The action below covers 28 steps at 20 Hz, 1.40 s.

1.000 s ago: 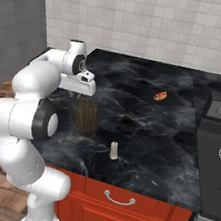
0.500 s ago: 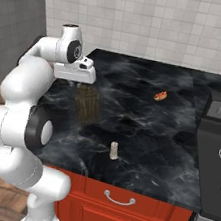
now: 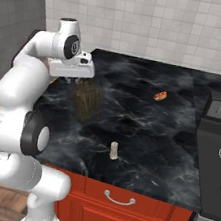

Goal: Pick the candle and jar from the dining table and place them in the open cabinet. Close the cabinet after placing the objects.

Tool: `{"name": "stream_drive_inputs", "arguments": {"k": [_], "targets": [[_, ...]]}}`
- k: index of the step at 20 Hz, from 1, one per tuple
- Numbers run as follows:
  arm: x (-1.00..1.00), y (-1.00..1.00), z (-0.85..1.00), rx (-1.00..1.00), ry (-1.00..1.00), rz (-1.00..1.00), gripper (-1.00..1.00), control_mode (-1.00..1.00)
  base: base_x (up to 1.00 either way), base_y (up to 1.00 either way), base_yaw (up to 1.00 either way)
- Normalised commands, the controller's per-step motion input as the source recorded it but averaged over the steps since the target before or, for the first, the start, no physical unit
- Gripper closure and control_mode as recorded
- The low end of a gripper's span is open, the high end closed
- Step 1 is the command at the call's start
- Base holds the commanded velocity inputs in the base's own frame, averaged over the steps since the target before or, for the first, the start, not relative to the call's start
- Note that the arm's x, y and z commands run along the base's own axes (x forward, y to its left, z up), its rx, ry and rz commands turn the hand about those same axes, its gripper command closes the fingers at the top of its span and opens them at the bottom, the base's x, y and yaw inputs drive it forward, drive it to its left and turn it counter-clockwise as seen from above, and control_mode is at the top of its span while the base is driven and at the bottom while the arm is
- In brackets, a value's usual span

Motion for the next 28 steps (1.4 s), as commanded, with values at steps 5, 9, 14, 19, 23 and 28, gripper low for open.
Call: {"name": "stream_drive_inputs", "arguments": {"k": [5, 9, 14, 19, 23, 28], "targets": [[-0.31, 0.00, 0.12, -0.10, 0.00, 0.24, 1.00, -1.00, 0.00, 0.00, 0.00], [-0.18, 0.02, 0.06, -0.15, 0.00, 0.32, 1.00, -1.00, 0.00, 0.00, 0.00], [-0.15, 0.00, 0.11, -0.11, 0.00, 0.37, 1.00, -1.00, 0.00, 0.00, 0.00], [-0.07, 0.00, 0.04, -0.06, 0.00, 0.41, 1.00, -1.00, 0.00, 0.00, 0.00], [-0.19, 0.00, 0.06, -0.06, -0.03, 0.43, 1.00, -1.00, 0.00, 0.00, 0.00], [-0.38, -0.01, 0.07, -0.06, -0.07, 0.41, 1.00, -1.00, 0.00, 0.00, 0.00]]}}
